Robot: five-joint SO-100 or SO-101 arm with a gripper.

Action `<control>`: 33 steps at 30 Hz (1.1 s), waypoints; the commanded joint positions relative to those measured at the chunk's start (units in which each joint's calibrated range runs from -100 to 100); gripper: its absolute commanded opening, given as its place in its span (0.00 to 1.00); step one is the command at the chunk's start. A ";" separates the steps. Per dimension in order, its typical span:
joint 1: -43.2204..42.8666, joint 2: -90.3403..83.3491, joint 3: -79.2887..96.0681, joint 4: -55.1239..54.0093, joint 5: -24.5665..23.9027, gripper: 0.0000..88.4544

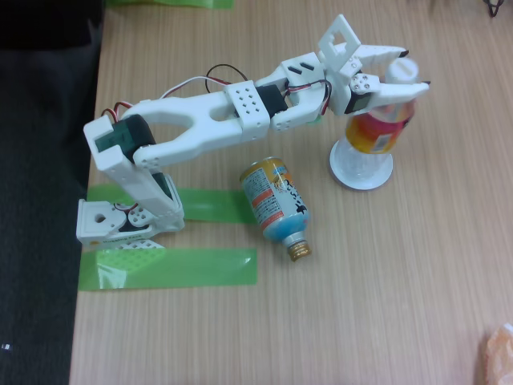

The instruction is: Pick up the plastic bottle and stand it up on the white place

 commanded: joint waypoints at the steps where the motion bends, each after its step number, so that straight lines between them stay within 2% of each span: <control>1: 0.45 -0.52 -0.31 -0.59 0.23 0.27; 25: -0.15 -1.28 -0.31 -0.51 0.28 0.28; 33: -0.15 -7.83 5.40 -0.42 0.28 0.28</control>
